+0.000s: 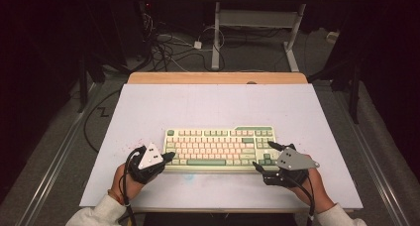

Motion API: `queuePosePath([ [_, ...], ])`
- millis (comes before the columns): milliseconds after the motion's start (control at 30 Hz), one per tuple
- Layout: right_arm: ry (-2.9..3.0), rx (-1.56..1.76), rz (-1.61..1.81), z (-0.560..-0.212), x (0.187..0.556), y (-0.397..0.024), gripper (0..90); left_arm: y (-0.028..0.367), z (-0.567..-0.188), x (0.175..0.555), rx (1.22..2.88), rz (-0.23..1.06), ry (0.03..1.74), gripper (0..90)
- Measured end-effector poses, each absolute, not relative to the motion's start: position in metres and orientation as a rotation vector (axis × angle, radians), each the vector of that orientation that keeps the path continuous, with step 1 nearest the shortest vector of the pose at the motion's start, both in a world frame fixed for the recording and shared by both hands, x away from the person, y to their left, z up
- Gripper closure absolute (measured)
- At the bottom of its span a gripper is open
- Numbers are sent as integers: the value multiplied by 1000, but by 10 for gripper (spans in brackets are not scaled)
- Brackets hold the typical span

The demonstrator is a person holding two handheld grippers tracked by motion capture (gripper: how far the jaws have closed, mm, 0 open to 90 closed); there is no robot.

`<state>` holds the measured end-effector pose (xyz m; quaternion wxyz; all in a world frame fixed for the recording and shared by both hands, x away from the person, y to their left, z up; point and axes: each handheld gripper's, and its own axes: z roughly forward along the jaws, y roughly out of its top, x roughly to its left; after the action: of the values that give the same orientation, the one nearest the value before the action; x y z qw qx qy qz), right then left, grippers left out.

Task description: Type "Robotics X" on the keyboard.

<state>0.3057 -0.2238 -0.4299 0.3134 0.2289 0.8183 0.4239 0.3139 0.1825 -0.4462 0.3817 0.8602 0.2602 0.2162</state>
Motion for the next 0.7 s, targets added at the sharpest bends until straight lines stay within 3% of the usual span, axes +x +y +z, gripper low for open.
queuePosePath([
  [700,2165,617,1118,-432,309,-223,233,125,-438,340,2295,456,523,875],
])
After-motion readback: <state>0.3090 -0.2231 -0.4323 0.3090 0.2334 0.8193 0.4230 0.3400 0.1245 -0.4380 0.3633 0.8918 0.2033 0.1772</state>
